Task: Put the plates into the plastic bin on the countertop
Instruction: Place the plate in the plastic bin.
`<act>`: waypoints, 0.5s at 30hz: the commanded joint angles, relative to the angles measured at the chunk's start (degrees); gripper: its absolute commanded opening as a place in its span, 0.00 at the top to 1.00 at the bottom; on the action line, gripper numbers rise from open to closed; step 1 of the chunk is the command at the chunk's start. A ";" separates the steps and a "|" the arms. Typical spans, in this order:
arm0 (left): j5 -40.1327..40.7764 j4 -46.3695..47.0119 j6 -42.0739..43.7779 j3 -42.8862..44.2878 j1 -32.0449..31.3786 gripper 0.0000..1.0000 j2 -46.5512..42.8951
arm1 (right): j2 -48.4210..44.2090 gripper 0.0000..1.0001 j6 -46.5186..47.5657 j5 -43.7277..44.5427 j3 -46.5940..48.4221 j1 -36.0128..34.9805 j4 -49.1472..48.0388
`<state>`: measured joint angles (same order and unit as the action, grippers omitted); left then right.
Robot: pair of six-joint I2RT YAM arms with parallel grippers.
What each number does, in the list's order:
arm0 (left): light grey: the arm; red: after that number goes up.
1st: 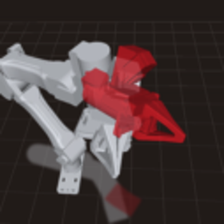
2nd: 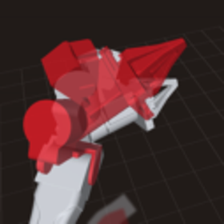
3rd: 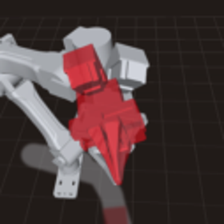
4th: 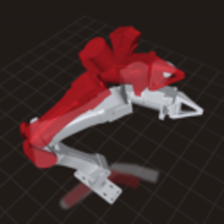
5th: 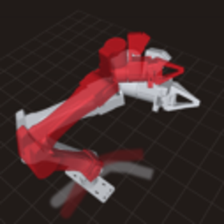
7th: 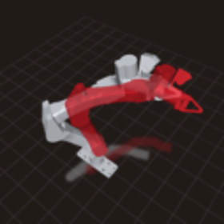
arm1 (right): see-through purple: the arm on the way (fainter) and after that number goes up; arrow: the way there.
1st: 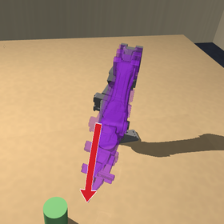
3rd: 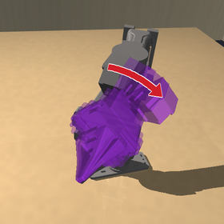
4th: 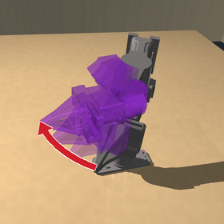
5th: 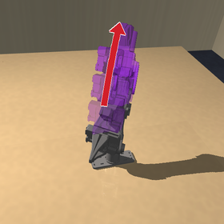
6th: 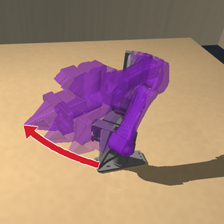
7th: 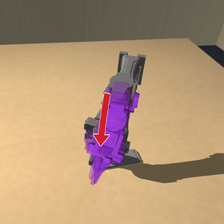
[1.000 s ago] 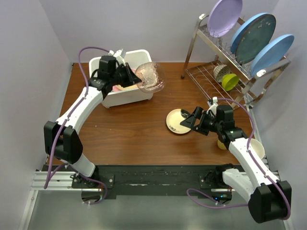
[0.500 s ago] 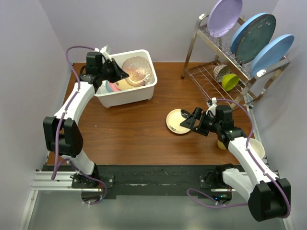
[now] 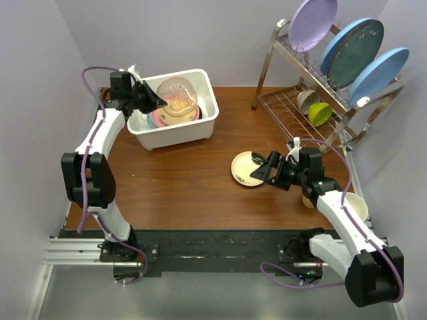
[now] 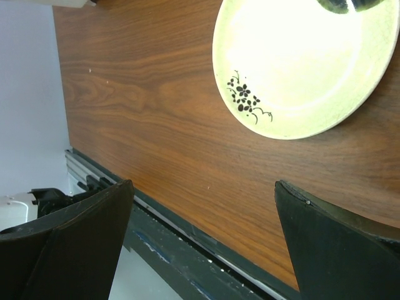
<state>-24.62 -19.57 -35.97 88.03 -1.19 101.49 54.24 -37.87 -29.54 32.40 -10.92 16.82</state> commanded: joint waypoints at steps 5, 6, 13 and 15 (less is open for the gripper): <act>0.10 -2.49 -0.25 3.55 1.19 1.00 4.15 | 0.43 0.01 1.48 0.18 -0.15 -0.16 0.14; 0.27 -2.57 -0.25 3.29 1.19 1.00 4.67 | 0.52 0.01 1.65 0.18 -0.23 -0.24 0.23; 0.72 -2.84 -0.07 3.11 2.77 0.95 7.05 | 0.78 0.01 1.92 0.01 -0.06 -0.24 1.02; 0.98 -2.84 -0.07 3.03 2.86 0.92 7.58 | 0.78 0.01 2.09 0.10 0.20 -0.16 1.28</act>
<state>-23.75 -22.50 -35.94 88.95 0.54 108.53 54.81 -36.99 -29.54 32.32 -10.94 17.43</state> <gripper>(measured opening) 0.068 0.986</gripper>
